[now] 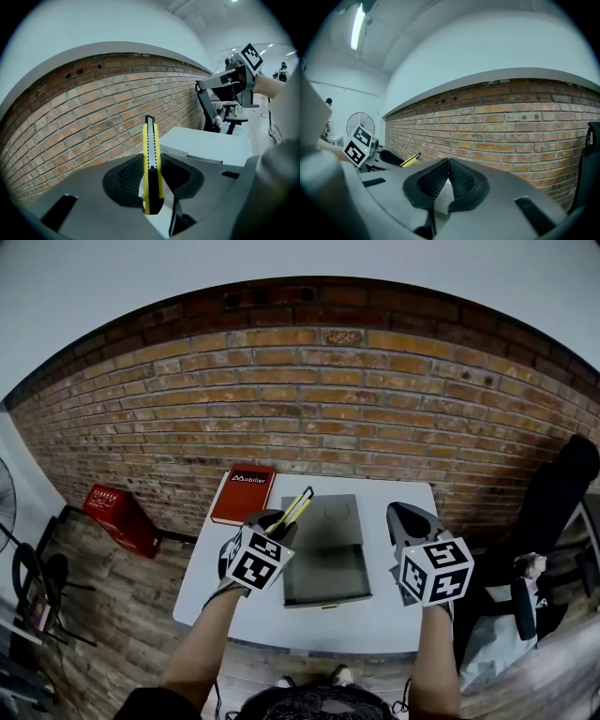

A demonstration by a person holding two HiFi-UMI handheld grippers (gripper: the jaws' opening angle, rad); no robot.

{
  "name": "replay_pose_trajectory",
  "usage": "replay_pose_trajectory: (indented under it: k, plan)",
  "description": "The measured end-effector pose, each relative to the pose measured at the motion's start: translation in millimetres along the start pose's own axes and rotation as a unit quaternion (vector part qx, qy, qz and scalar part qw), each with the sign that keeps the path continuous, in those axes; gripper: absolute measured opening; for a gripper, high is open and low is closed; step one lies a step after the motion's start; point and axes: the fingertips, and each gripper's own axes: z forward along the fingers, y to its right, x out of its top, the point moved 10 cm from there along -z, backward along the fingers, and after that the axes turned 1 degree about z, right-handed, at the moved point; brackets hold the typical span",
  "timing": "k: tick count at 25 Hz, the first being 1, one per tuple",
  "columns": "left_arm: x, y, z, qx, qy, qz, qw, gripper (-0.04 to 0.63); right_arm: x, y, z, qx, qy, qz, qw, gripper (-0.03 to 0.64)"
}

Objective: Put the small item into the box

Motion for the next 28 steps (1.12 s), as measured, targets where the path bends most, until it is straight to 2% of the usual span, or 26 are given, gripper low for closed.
replay_pose_trajectory:
  k: [7,11,20,28]
  plan:
    - [-6.0,22.5,21.0,-0.065,-0.021,0.010,0.9976,0.130,-2.1,2.8,-2.7,-0.006,-0.005,0.000,1.000,0.020]
    - [-6.1,32.0,30.7,-0.086,-0.041,0.047,0.9944,0.130,-2.3,5.3,-6.4,-0.011,-0.005,0.002,1.000,0.020]
    - [-18.1,52.2,57.8,-0.156,-0.095,0.107,0.9773,0.130,-7.0,6.9,-12.8,-0.018,-0.012,0.000,1.000,0.020]
    - [-35.6,71.5,81.3,-0.201,-0.132,0.109,0.9646,0.130,-12.3,6.4,-14.9,-0.021,-0.018,0.004,1.000,0.020]
